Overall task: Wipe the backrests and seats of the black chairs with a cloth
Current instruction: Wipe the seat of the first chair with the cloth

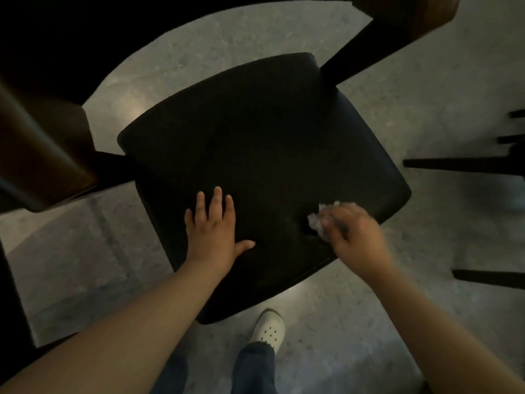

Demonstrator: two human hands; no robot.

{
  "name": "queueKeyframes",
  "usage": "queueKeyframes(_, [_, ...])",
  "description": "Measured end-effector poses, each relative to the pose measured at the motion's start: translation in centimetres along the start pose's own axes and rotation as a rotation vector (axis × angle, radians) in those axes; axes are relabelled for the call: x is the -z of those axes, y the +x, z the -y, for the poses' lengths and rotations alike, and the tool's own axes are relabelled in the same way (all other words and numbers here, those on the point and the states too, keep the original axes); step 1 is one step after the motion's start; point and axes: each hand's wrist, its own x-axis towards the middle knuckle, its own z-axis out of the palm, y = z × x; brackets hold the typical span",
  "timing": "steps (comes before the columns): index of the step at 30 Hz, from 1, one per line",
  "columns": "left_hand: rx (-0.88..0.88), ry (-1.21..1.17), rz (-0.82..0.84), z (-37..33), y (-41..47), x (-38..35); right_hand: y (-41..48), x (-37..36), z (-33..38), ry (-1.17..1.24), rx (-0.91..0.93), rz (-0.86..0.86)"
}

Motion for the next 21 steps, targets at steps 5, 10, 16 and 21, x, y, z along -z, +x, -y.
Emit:
queueKeyframes(5, [0.000, 0.054, -0.017, 0.0, 0.1, -0.4, 4.7, -1.9, 1.5, 0.012, -0.083, -0.132])
queueKeyframes(10, [-0.029, 0.074, -0.034, 0.5, 0.5, -0.9, 1.3, -4.9, 0.8, 0.021, -0.091, -0.133])
queueKeyframes(16, [-0.046, 0.088, -0.042, 0.4, 0.3, -1.0, -7.4, -6.3, -0.6, 0.031, -0.166, -0.066])
queueKeyframes(21, [-0.049, 0.092, -0.042, 0.5, 0.1, -0.9, -4.9, -5.0, 1.7, 0.083, -0.252, -0.321])
